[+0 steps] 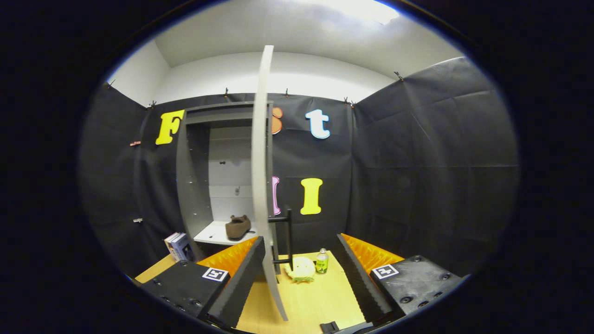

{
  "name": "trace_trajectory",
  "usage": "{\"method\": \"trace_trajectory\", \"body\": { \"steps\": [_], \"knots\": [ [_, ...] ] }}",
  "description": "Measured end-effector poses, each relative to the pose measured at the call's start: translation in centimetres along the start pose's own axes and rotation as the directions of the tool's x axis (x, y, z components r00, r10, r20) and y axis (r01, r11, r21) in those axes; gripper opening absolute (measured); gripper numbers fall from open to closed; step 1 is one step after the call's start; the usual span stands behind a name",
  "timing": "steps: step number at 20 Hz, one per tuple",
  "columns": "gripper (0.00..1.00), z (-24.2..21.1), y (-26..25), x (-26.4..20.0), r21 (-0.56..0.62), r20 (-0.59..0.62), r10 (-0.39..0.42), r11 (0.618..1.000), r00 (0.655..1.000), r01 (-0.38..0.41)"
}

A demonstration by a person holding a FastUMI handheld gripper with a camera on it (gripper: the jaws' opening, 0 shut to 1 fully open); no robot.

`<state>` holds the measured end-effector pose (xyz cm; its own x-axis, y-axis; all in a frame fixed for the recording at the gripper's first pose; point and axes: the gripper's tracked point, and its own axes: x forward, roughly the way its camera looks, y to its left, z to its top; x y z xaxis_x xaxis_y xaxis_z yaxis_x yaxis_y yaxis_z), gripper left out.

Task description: Open the shoe cabinet door, grab the shoes and put them into the shoe cabinet, then close the shoe cabinet door.

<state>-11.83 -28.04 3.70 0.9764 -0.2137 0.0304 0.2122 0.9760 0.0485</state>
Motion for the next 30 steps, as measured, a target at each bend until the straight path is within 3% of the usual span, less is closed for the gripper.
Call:
{"method": "trace_trajectory", "body": {
  "steps": [5,13,23,30],
  "knots": [
    [0.97,-1.1,-3.5,4.9,0.023,-0.034,-0.028,0.999,0.999,0.029],
    [0.98,-2.1,-4.8,11.2,0.036,-0.048,0.0,0.999,0.999,0.001],
    [0.96,-2.1,-2.4,11.5,0.021,-0.034,-0.012,1.0,0.999,0.013],
    [0.96,-2.3,3.6,9.6,0.017,-0.033,-0.025,1.0,0.999,0.026]
  ]
}}
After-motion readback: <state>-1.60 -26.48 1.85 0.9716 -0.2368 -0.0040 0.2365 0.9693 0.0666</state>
